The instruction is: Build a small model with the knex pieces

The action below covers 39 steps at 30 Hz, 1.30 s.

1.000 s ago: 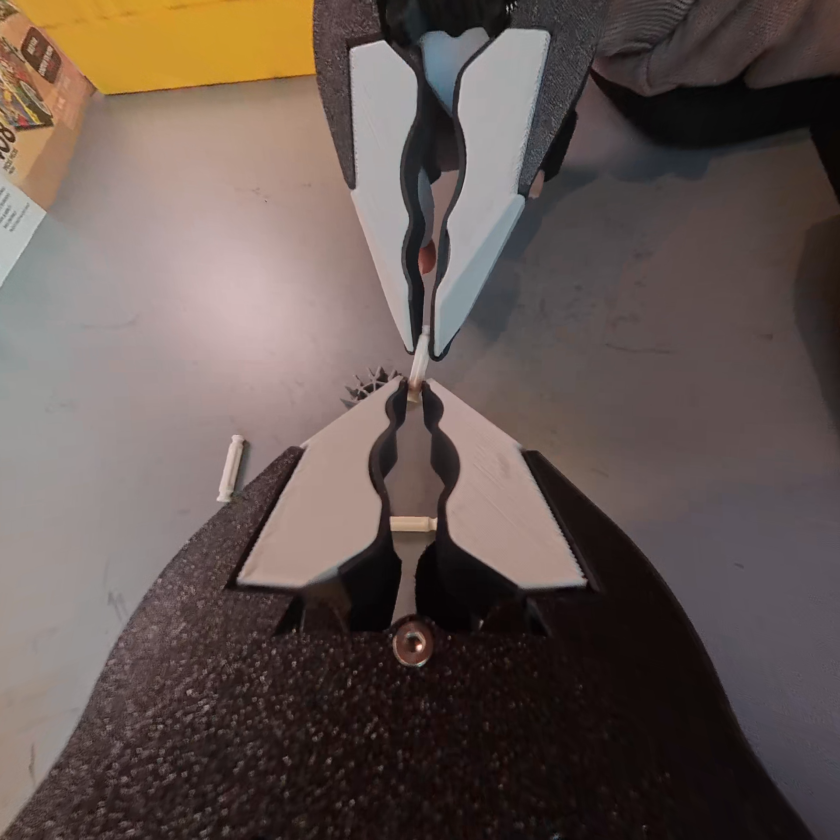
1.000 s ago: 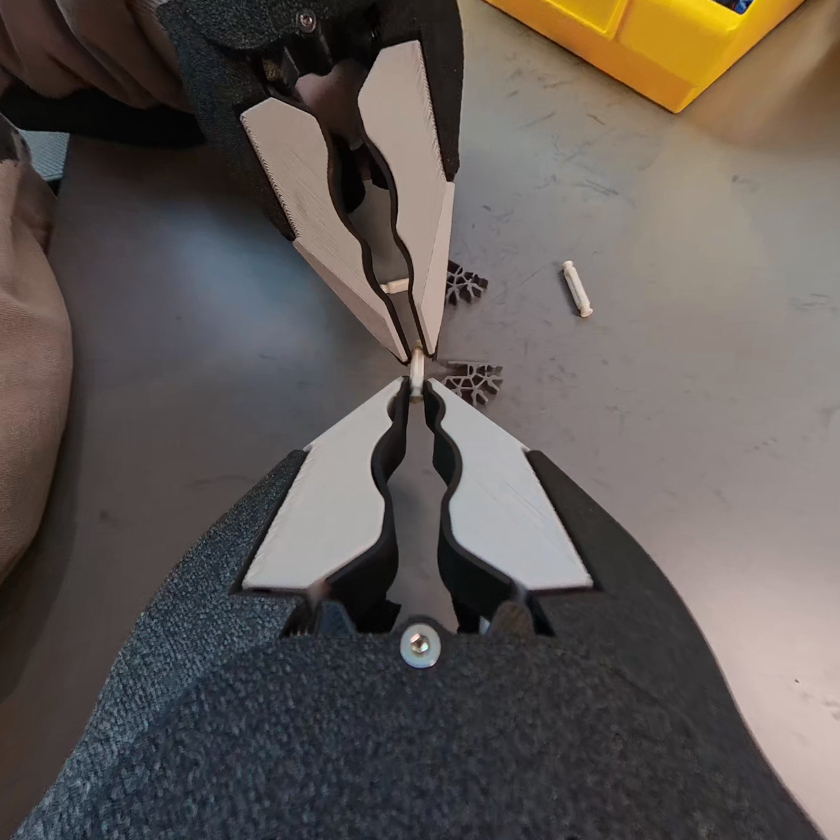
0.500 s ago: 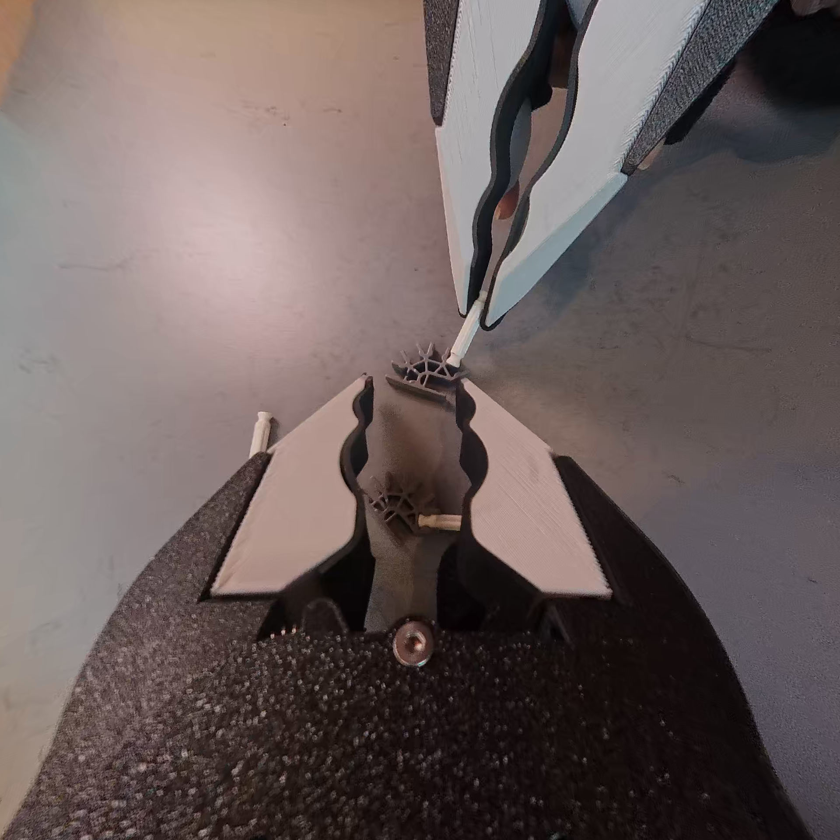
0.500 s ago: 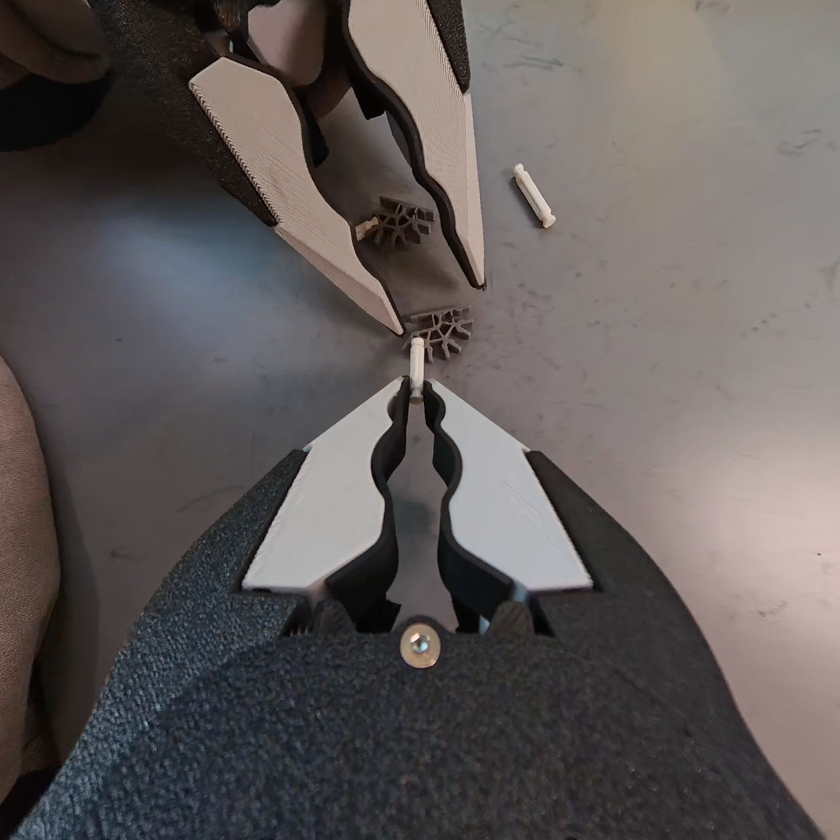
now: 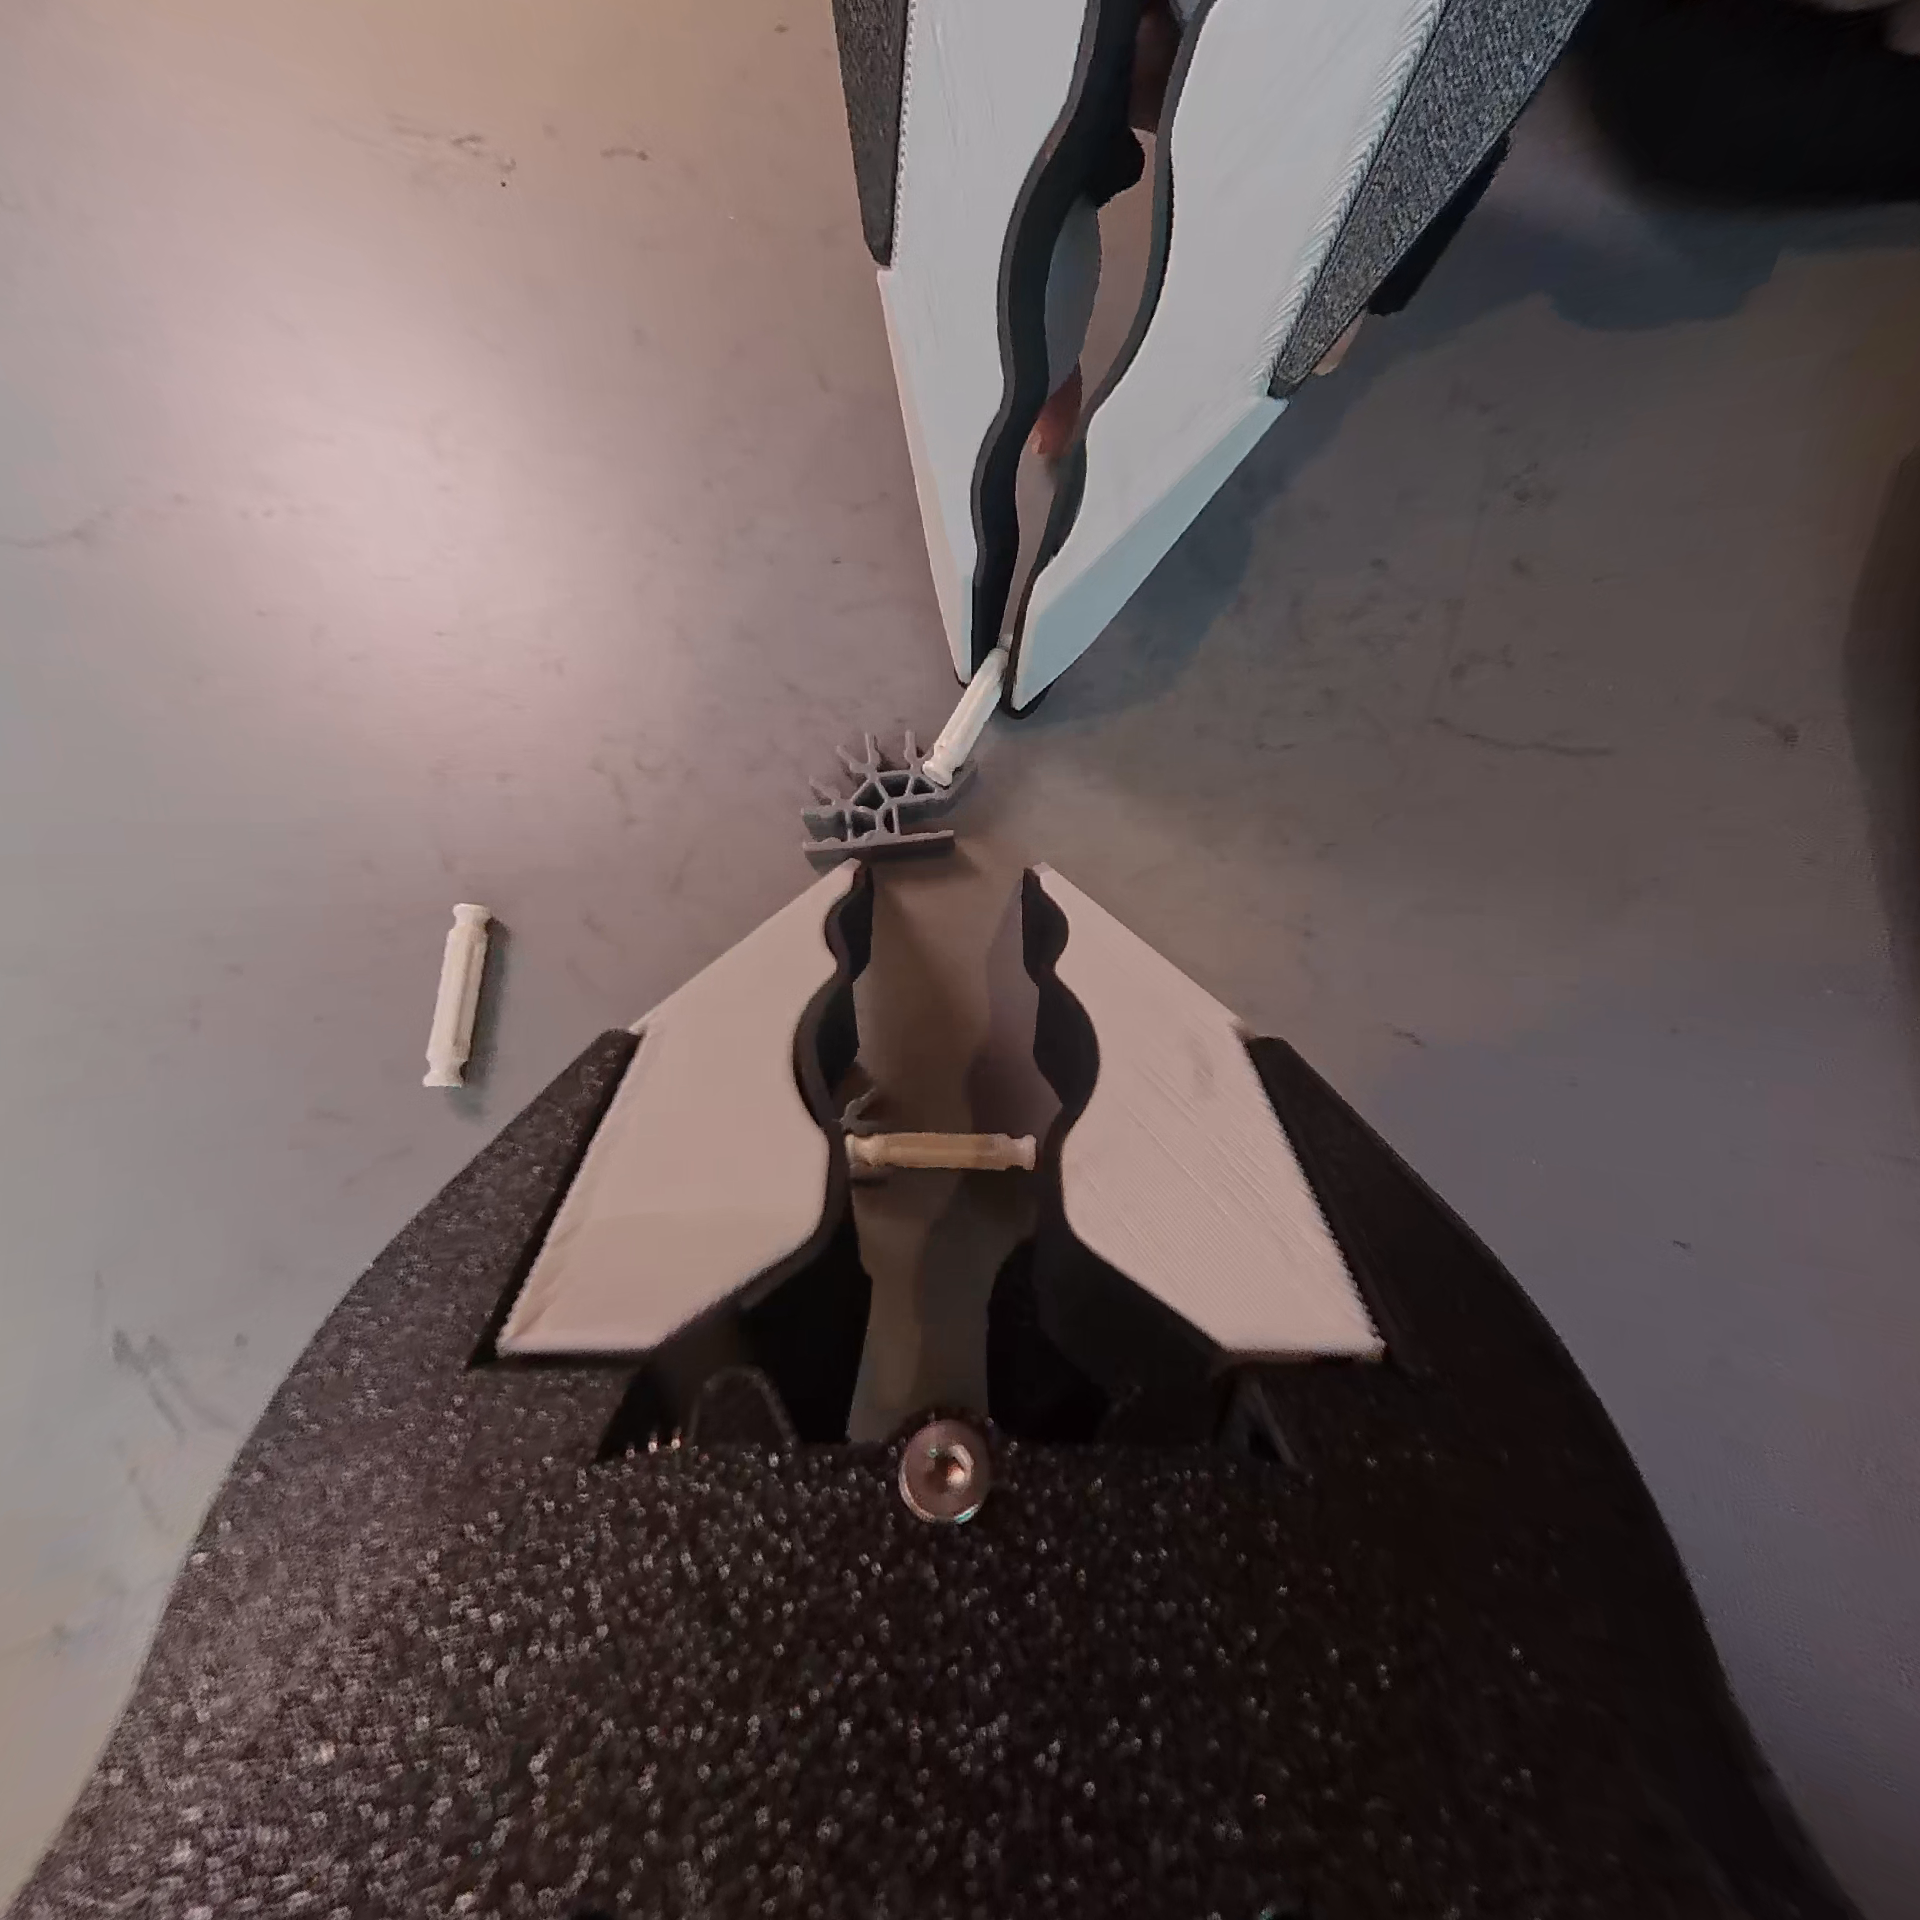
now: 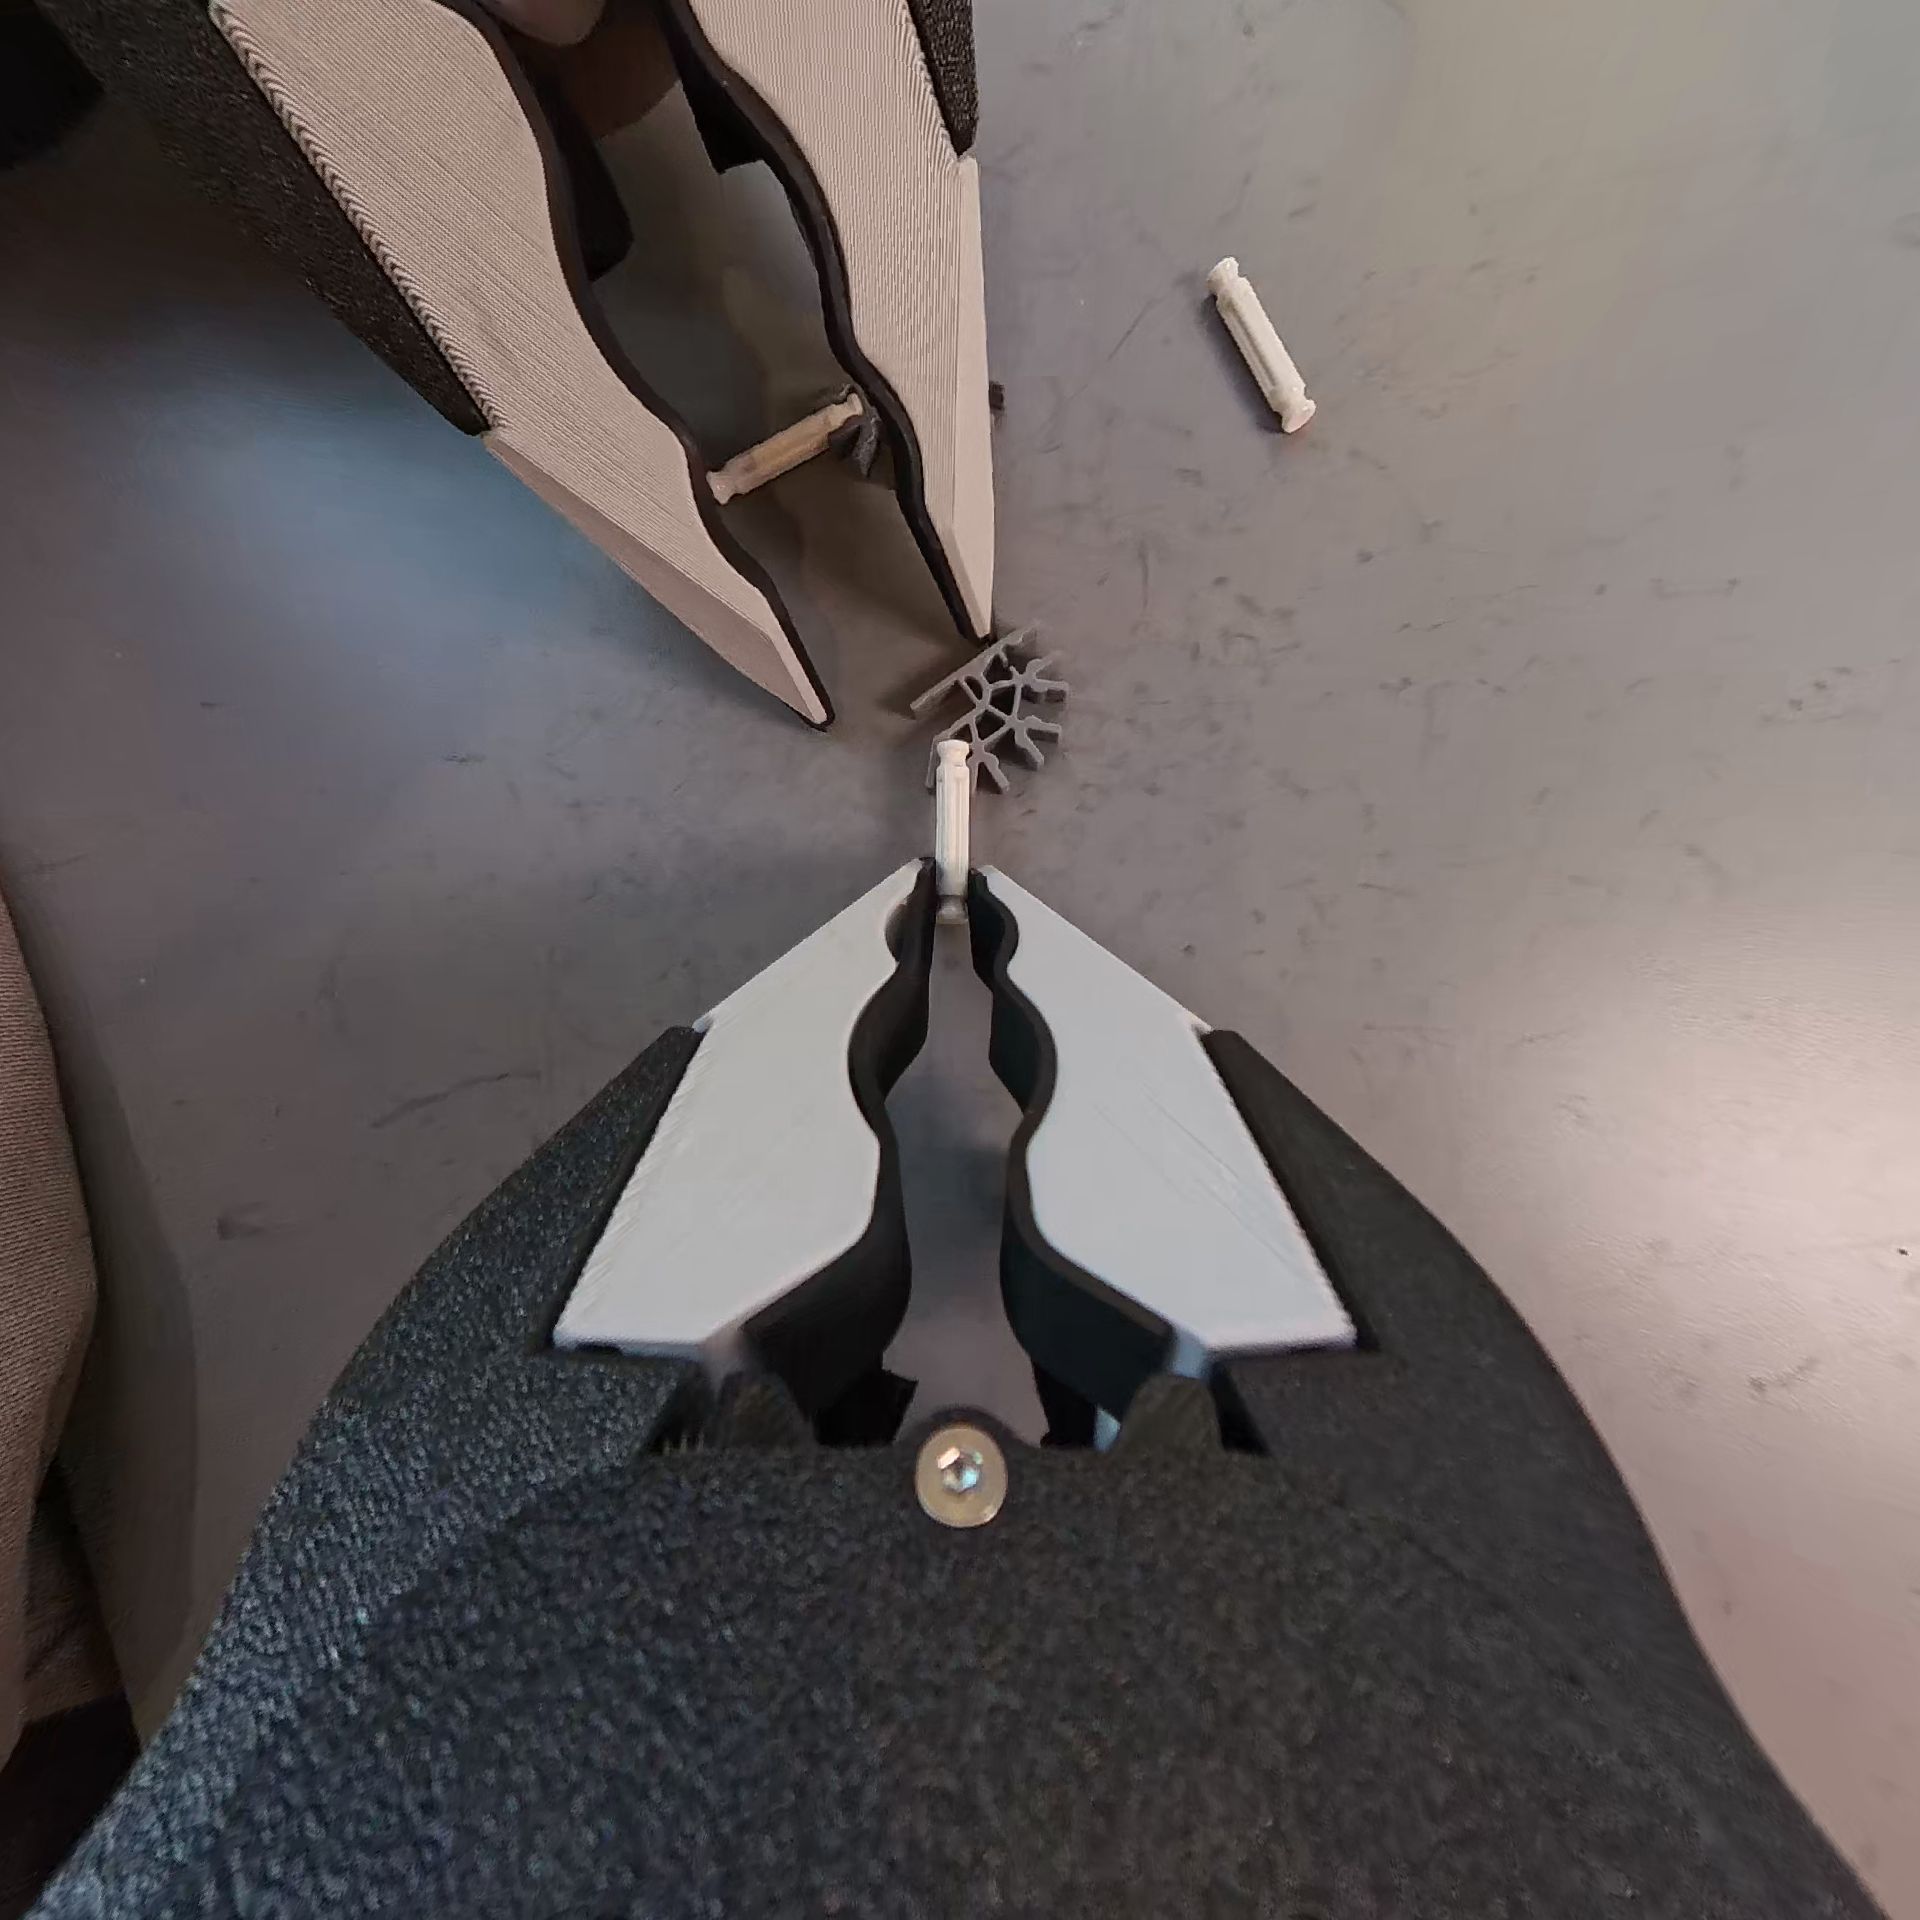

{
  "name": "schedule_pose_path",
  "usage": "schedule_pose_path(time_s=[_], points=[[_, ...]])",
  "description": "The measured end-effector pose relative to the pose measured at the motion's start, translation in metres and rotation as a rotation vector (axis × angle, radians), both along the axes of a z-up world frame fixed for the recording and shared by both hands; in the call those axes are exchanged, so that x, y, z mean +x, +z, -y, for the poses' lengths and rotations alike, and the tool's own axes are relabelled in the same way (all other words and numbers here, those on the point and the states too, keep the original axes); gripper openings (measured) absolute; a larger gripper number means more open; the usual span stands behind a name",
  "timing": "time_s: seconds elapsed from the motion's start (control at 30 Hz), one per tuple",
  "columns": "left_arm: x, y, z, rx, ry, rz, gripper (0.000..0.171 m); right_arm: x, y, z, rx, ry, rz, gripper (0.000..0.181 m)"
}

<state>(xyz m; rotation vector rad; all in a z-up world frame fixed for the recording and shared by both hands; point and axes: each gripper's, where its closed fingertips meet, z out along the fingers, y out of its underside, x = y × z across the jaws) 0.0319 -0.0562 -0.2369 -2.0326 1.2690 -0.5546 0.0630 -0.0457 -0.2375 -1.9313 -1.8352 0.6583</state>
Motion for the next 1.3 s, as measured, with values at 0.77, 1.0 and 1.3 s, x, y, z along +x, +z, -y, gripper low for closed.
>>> schedule_pose_path(time_s=[0.77, 1.0, 1.3], points=[[0.002, 0.001, -0.016, 0.064, 0.074, 0.005, 0.029, -0.016, 0.008, -0.003, 0.044, 0.017, -0.062, 0.0], [0.002, 0.001, -0.016, 0.071, 0.087, -0.003, 0.028, -0.016, 0.006, -0.001, -0.031, 0.025, 0.045, 0.0], [0.001, 0.001, -0.017, 0.088, 0.121, -0.003, 0.028, -0.019, 0.005, 0.0, -0.03, 0.097, 0.236, 0.0]])
